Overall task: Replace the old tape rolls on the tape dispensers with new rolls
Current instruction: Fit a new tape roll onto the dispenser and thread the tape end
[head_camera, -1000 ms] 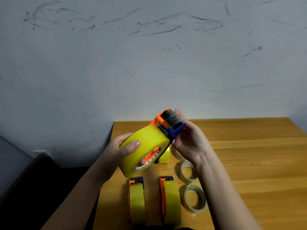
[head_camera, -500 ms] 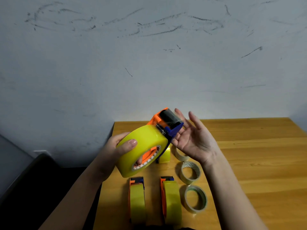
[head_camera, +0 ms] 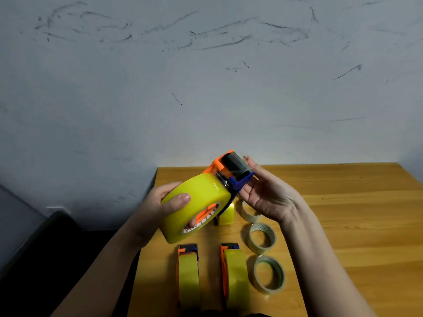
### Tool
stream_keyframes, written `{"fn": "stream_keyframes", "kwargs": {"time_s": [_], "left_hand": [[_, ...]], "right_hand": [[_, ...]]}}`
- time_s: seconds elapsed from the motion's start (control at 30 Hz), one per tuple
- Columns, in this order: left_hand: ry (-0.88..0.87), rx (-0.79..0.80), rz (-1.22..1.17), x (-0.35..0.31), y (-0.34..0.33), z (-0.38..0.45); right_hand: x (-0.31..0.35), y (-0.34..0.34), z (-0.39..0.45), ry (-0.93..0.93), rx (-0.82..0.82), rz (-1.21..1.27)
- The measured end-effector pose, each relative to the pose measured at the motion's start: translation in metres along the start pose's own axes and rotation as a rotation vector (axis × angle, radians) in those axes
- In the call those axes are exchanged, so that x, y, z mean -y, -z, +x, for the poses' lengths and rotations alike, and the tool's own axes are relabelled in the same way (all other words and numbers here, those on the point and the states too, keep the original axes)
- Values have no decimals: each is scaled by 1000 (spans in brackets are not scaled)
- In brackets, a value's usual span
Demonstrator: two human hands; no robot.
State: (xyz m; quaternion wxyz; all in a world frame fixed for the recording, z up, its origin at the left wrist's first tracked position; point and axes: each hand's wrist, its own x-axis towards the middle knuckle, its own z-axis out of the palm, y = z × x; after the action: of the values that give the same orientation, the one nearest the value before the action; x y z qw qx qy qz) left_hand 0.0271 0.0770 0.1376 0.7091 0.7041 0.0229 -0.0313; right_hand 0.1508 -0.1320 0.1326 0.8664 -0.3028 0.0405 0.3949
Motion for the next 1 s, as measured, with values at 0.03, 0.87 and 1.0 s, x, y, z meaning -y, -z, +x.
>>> {"fn": "stream_keyframes", "kwargs": {"time_s": [0.03, 0.87, 1.0], "left_hand": [[-2, 4, 8, 0, 1, 0], [6, 43, 42, 0, 13, -4], [7, 61, 24, -1, 12, -4]], "right_hand": [[0, 0, -1, -27, 1, -14], [-21, 6, 1, -119, -36, 13], [-23, -1, 0, -142, -83, -61]]}}
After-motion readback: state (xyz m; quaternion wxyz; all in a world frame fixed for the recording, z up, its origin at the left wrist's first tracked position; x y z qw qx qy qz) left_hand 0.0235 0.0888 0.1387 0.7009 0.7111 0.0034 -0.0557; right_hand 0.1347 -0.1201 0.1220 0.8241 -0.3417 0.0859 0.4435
